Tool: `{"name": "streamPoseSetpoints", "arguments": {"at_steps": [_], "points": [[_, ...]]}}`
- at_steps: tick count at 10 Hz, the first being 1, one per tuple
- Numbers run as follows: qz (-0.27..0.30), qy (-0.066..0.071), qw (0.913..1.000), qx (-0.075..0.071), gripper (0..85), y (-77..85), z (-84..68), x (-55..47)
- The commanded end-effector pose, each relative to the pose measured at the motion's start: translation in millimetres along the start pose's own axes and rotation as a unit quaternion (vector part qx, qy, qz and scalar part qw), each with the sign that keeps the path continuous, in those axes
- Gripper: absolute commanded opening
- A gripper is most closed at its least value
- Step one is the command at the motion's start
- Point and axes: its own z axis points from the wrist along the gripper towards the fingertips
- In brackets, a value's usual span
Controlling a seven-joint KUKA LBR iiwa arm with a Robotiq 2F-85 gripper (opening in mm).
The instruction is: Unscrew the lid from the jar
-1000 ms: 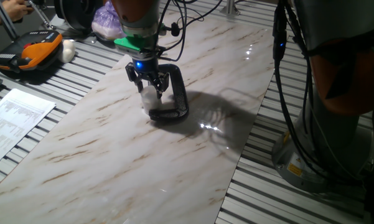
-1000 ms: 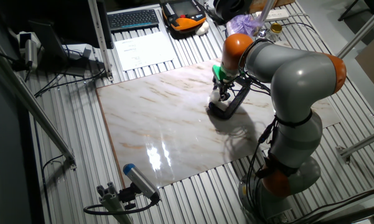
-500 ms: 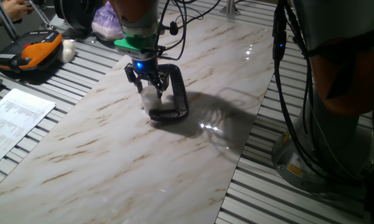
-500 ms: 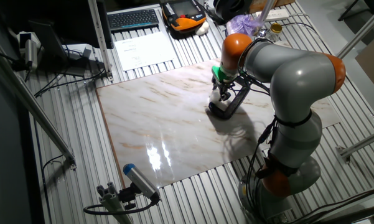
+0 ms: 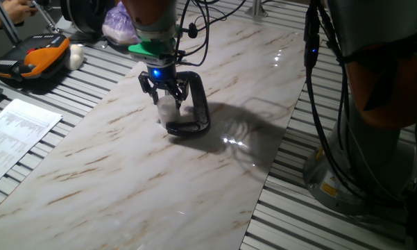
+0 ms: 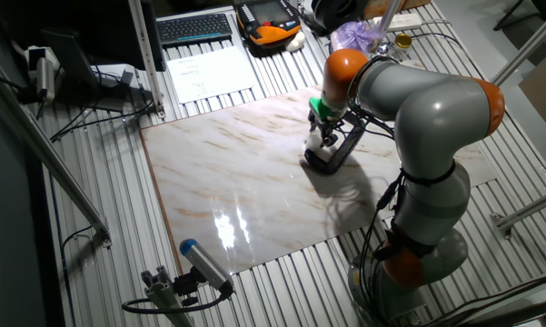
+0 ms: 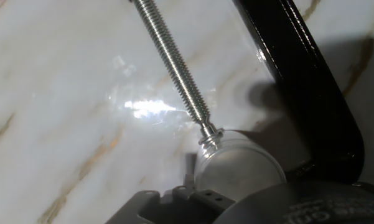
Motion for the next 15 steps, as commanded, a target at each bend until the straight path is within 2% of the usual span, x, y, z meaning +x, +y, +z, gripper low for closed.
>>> {"name": "streamPoseSetpoints", "arguments": {"at_steps": [1,9,15], "points": [[-0.006,0.000,1.0000,0.000,17.0,0.0,0.1,0.0],[-0.066,-0.006,0.9978,0.003,17.0,-0.2,0.0,0.2],[-0.122,-0.008,0.9925,0.002,17.0,-0.2,-0.3,0.4]]}}
